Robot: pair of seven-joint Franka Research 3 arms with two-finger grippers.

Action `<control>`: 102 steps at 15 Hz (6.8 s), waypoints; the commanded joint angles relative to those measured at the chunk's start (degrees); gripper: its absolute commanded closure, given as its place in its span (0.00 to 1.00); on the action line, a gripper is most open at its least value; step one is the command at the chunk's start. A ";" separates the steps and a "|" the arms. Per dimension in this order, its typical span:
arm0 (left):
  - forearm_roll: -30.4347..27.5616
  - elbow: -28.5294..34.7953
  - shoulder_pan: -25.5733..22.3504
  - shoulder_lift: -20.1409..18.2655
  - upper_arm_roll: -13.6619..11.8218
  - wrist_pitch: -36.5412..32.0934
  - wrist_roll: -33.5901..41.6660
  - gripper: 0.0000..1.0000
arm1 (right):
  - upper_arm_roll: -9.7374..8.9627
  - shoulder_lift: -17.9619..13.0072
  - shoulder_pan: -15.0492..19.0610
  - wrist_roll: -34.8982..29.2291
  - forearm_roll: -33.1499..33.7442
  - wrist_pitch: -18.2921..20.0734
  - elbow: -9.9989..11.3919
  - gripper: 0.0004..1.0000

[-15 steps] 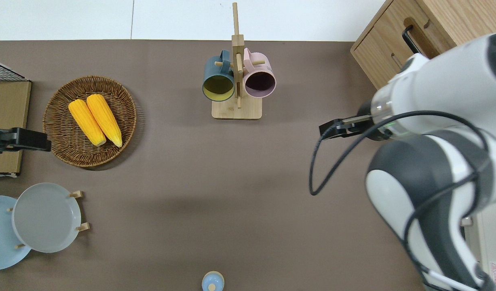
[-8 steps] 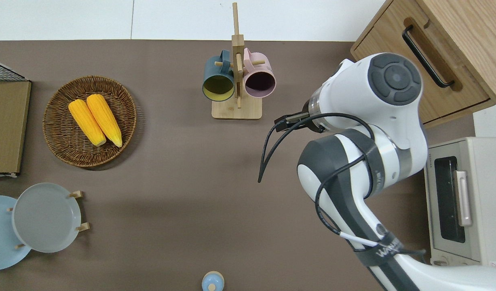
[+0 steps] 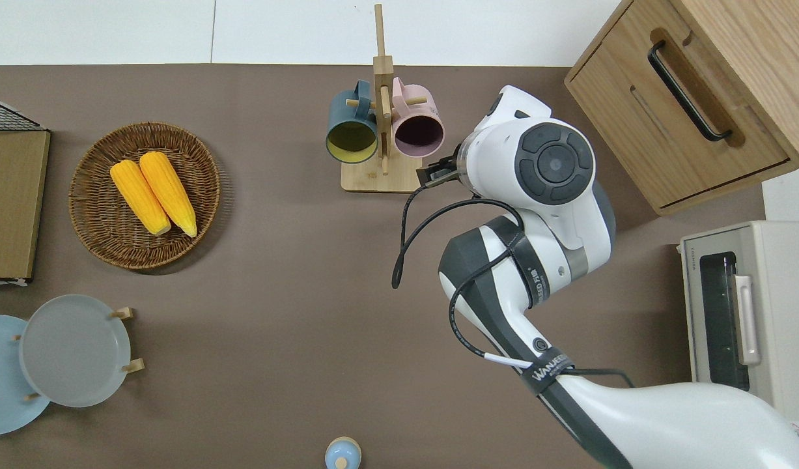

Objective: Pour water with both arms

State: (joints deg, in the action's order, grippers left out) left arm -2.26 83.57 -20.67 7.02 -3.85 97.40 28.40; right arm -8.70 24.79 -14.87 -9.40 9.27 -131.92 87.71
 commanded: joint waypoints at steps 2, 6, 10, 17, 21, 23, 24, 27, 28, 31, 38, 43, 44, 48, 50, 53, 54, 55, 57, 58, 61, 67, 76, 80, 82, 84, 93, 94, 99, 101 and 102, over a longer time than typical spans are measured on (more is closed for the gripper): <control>-2.57 -1.65 -4.02 1.86 0.25 1.48 5.24 0.01 | 0.09 2.10 0.54 0.00 3.56 -7.81 -1.49 0.02; -6.52 -1.65 -8.85 3.09 0.34 3.41 12.01 0.01 | 0.09 3.07 0.72 0.17 3.48 -8.70 -2.98 0.12; -9.25 -1.65 -10.70 4.49 0.34 8.50 15.45 0.01 | 0.09 3.24 0.72 0.26 3.39 -8.70 -3.42 0.38; -16.99 -0.69 -12.55 5.73 0.51 15.71 16.95 0.01 | 0.09 3.86 0.36 -0.09 3.04 -8.70 -4.21 0.49; -19.26 2.12 -12.90 5.64 0.51 19.48 21.24 0.00 | 0.09 5.79 0.01 -0.18 3.04 -8.70 -6.93 0.49; -21.55 4.22 -13.52 5.55 0.51 21.86 23.09 0.00 | 0.00 7.02 -0.07 0.00 3.04 -8.70 -8.34 0.51; -23.48 5.37 -13.61 5.55 0.51 23.09 24.75 0.00 | 0.00 7.29 -0.08 -0.18 3.04 -8.70 -8.69 0.52; -31.38 8.36 -14.49 5.55 0.42 26.52 30.47 0.00 | -1.58 7.64 -0.08 -0.09 3.12 -8.70 -9.57 0.62; -32.97 9.24 -14.49 5.55 0.51 27.57 31.26 0.00 | -1.58 7.64 0.01 0.00 3.12 -8.61 -9.57 0.69; -37.72 10.65 -14.31 5.55 0.51 30.13 33.29 0.00 | -1.58 7.73 0.10 0.09 3.21 -8.70 -9.66 0.92; -44.15 14.43 -13.35 5.46 1.48 38.04 37.60 0.00 | -1.49 7.82 0.80 0.52 3.65 -8.88 -9.75 1.00; -44.15 15.39 -13.26 5.73 2.88 41.02 37.69 0.00 | -0.97 7.90 0.80 2.11 9.17 -10.54 -9.84 1.00; -44.15 16.01 -13.26 5.73 3.49 41.90 37.69 0.00 | -0.88 7.90 0.72 2.11 10.32 -10.63 -9.84 1.00; -44.15 16.45 -13.43 6.51 3.94 42.61 40.67 0.01 | -0.79 7.82 1.41 2.11 11.47 -10.55 -9.84 1.00; -44.15 16.45 -13.43 6.96 3.94 42.70 41.03 0.01 | -0.79 7.73 1.42 2.11 11.47 -10.46 -9.84 1.00; -44.15 16.36 -13.61 7.04 3.94 42.70 41.64 0.10 | -0.79 7.73 1.68 2.11 11.39 -10.28 -9.75 1.00; -44.15 16.28 -13.61 7.13 3.94 42.70 41.64 0.16 | -0.79 7.55 1.77 2.02 11.47 -10.20 -9.75 1.00; -44.24 16.19 -13.52 7.31 3.94 42.70 41.56 0.33 | -0.79 7.38 1.77 2.11 11.56 -10.11 -9.75 1.00; -44.41 16.01 -13.43 7.40 3.94 42.70 41.12 0.63 | -0.79 7.20 2.12 2.11 11.47 -10.02 -9.75 1.00; -44.41 15.92 -13.52 7.40 3.94 42.70 41.03 0.76 | -0.79 7.03 2.47 2.11 11.47 -9.93 -9.75 1.00; -44.41 15.75 -13.43 7.40 3.94 42.70 40.50 0.95 | -0.79 6.24 3.17 2.28 12.00 -9.84 -9.75 1.00; -42.84 13.47 -13.34 6.52 3.41 42.53 31.20 0.98 | -0.88 4.48 5.02 2.46 12.27 -8.70 -9.40 1.00; -23.86 8.19 -13.08 3.36 7.01 41.30 6.06 0.98 | -1.23 3.16 8.53 3.16 11.91 -3.27 -9.05 1.00; -19.64 11.69 -10.02 -0.68 7.10 40.06 -2.19 0.98 | -1.32 1.93 8.71 4.92 10.87 6.56 -9.05 1.00; -17.36 15.12 -8.25 -3.58 7.10 40.24 -6.50 0.98 | -1.40 1.05 8.54 5.01 9.64 12.98 -9.05 1.00; -15.68 18.37 -7.02 -6.30 7.10 40.24 -9.32 0.98 | -1.41 0.26 8.28 6.67 8.23 19.30 -9.05 1.00; -5.04 31.81 -4.38 -17.46 11.93 41.73 -27.95 0.97 | -1.49 -2.73 2.32 0.11 -4.85 38.84 -8.26 1.00; -5.04 33.92 -4.47 -19.04 12.98 41.91 -28.75 0.97 | -1.58 -2.99 0.91 -2.87 -6.79 38.94 -8.08 1.00; -5.04 43.68 -4.38 -27.48 17.03 43.32 -33.67 0.97 | -1.49 -3.00 -3.67 -12.37 -16.82 38.24 -7.99 1.00; -5.04 46.58 -4.47 -30.03 18.87 43.32 -35.60 0.97 | -1.49 -2.65 -5.52 -15.89 -19.01 37.71 -7.99 1.00; -5.04 47.82 -4.47 -31.09 19.84 43.40 -36.66 0.97 | -1.49 -2.38 -6.31 -16.78 -20.50 37.10 -7.99 1.00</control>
State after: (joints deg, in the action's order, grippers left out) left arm -8.77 125.41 -25.40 -17.73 14.12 138.52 -4.32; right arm -10.47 23.10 -19.56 -22.32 -6.98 -93.54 78.20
